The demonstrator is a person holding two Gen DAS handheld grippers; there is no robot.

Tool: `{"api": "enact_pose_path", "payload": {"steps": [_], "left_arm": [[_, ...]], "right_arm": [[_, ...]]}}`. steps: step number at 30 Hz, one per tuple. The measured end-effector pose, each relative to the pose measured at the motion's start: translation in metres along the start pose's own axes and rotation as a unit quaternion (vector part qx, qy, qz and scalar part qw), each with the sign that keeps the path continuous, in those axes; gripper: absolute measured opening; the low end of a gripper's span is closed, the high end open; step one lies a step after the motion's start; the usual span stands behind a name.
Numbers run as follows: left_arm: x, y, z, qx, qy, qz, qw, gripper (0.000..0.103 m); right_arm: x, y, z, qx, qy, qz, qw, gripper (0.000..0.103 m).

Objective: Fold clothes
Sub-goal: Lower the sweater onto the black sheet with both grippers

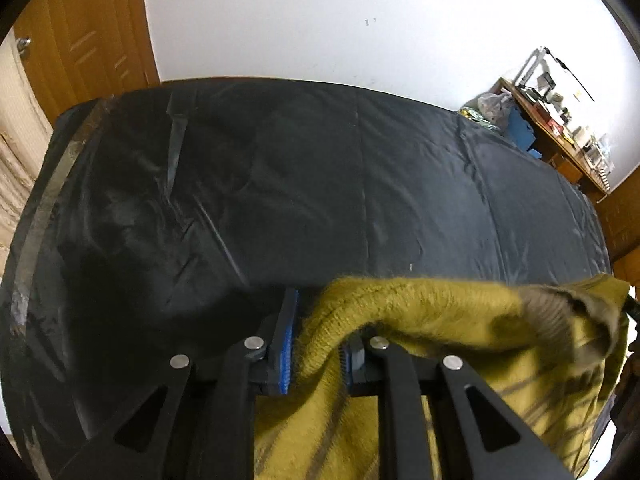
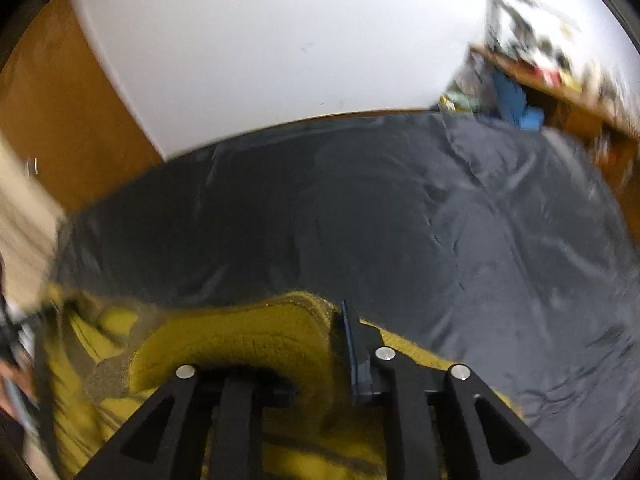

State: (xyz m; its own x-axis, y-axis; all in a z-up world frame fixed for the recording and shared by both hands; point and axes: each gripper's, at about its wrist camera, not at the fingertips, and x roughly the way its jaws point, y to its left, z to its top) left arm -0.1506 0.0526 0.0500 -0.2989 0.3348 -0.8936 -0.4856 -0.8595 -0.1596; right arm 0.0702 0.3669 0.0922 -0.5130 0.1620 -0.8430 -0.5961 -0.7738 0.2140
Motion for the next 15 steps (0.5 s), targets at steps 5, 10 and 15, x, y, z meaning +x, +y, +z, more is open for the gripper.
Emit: {"api": "enact_pose_path", "payload": {"steps": [5, 10, 15], "left_arm": [[0.013, -0.01, 0.008, -0.002, 0.031, -0.006, 0.9995, 0.041], [0.015, -0.028, -0.001, 0.036, 0.038, 0.01, 0.9986, 0.054], [0.003, -0.024, -0.01, 0.025, 0.032, 0.005, 0.9991, 0.059]], "right_arm": [[0.013, -0.017, 0.014, 0.067, 0.037, 0.038, 0.996, 0.028], [0.006, -0.003, 0.002, 0.007, 0.033, 0.011, 0.999, 0.095], [-0.018, 0.009, -0.006, -0.038, -0.003, -0.02, 0.999, 0.095]]}}
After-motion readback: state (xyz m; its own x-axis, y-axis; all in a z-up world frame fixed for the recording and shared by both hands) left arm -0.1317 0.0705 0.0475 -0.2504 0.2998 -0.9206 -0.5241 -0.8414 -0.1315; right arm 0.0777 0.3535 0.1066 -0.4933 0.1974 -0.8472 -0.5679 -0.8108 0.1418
